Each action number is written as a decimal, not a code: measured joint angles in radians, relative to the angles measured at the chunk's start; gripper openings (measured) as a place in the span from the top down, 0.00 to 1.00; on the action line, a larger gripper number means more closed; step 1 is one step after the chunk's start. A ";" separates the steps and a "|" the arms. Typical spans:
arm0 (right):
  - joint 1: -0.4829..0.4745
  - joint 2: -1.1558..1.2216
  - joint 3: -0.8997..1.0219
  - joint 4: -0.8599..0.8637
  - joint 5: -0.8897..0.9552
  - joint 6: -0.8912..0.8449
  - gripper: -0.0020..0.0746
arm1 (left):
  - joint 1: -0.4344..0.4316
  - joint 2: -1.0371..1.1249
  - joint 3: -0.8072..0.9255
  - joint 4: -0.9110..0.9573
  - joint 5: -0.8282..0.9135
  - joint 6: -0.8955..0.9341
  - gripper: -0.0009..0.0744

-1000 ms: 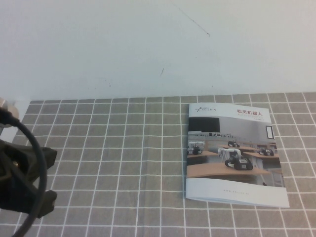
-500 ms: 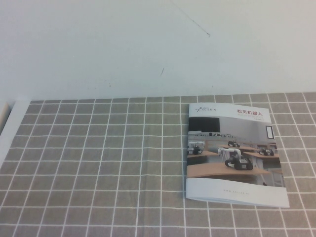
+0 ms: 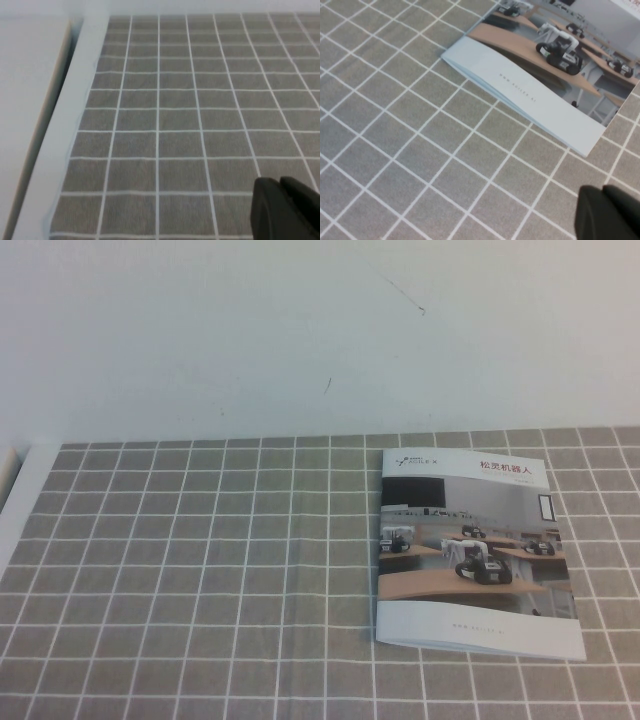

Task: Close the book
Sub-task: 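Close the open booklet and leave it lying on the table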

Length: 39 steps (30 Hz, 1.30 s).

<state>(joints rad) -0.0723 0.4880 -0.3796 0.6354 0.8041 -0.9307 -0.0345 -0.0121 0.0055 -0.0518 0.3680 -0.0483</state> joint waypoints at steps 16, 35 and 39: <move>0.000 0.000 0.000 0.000 0.000 0.000 0.98 | 0.000 -0.003 0.005 -0.015 -0.023 -0.006 0.99; 0.000 0.000 0.000 0.000 0.000 0.000 0.98 | -0.063 -0.003 0.005 -0.019 -0.023 -0.070 0.99; 0.000 0.000 0.000 0.000 0.000 0.000 0.98 | -0.063 -0.003 0.005 -0.019 -0.023 -0.070 0.99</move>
<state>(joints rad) -0.0723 0.4880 -0.3796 0.6354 0.8041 -0.9307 -0.0976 -0.0148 0.0100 -0.0709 0.3450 -0.1181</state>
